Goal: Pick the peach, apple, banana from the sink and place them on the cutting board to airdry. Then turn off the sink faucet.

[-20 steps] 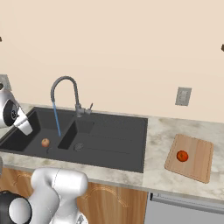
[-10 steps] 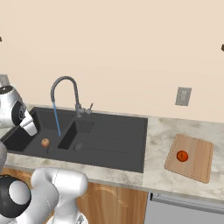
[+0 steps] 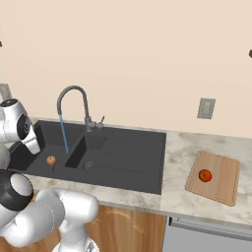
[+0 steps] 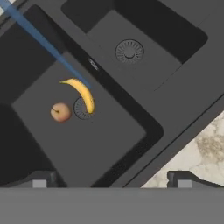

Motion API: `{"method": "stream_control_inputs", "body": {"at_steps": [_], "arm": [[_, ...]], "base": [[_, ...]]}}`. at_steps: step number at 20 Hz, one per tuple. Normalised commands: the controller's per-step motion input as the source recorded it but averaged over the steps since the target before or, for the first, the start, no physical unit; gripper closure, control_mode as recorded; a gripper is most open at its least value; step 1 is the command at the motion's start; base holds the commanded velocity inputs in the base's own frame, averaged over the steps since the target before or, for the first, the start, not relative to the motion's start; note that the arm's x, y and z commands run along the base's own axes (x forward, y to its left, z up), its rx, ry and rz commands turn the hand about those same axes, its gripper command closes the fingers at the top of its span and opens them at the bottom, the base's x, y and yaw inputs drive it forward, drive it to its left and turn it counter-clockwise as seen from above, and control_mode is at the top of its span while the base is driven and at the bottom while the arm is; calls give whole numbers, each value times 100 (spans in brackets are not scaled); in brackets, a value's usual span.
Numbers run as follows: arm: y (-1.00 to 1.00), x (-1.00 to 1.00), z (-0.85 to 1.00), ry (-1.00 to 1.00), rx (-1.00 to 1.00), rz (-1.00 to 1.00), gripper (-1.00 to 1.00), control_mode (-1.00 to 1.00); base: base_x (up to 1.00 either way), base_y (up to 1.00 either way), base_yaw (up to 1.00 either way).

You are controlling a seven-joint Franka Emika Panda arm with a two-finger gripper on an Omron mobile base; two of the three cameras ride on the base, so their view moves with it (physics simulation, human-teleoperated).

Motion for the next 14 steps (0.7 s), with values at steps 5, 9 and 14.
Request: {"method": "stream_control_inputs", "body": {"at_steps": [5, 9, 14], "arm": [[0, 28, -29, 7, 1, -11, -100, -100], [0, 24, -20, 4, 3, -9, -100, -100], [0, 18, -21, 0, 0, -7, -100, -100]], "base": [[0, 0, 0], [0, 0, 0], [0, 0, 0]]}}
